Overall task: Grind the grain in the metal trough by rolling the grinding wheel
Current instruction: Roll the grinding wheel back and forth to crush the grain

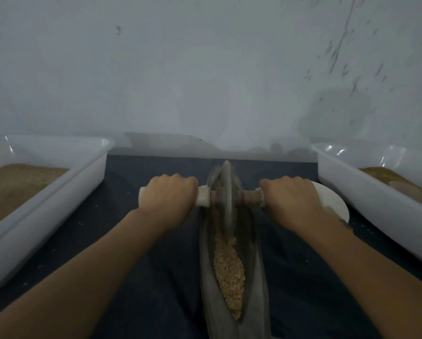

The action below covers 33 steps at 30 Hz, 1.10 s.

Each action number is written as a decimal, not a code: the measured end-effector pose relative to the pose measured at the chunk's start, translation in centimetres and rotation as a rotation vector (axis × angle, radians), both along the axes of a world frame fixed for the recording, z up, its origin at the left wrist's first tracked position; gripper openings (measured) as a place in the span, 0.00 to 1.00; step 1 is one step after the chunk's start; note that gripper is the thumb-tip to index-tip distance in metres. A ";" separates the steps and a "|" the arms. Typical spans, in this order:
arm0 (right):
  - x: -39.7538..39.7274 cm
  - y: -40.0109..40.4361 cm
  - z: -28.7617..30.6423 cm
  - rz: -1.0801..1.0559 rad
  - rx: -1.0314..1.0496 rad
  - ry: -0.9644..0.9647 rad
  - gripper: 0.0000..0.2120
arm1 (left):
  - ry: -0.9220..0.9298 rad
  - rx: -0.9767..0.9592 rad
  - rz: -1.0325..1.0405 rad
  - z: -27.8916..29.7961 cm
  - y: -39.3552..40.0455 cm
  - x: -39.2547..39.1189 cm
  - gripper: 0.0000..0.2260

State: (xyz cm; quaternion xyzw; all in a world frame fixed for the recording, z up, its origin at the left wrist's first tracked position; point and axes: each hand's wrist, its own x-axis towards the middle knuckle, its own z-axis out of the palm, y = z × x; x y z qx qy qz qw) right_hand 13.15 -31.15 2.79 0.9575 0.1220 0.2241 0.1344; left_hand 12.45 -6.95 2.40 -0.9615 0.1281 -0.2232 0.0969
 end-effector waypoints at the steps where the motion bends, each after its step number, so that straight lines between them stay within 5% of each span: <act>1: 0.5 0.2 0.1 -0.003 0.007 -0.001 0.11 | -0.008 -0.002 0.008 0.1 -0.1 0.3 0.12; 12: -6.9 -1.9 -0.5 0.093 -0.032 0.101 0.17 | -0.015 0.115 -0.060 -0.3 0.7 -5.5 0.18; 23: 0.5 1.0 1.3 -0.006 -0.040 0.010 0.09 | -0.017 -0.079 0.046 -0.7 0.2 0.8 0.09; 28: -3.8 0.3 1.4 0.053 -0.050 0.173 0.08 | 0.128 -0.072 -0.006 0.0 0.5 -3.4 0.11; 33: -8.4 -1.1 0.9 0.094 -0.049 0.211 0.10 | 0.081 0.004 -0.056 -0.2 1.0 -7.7 0.13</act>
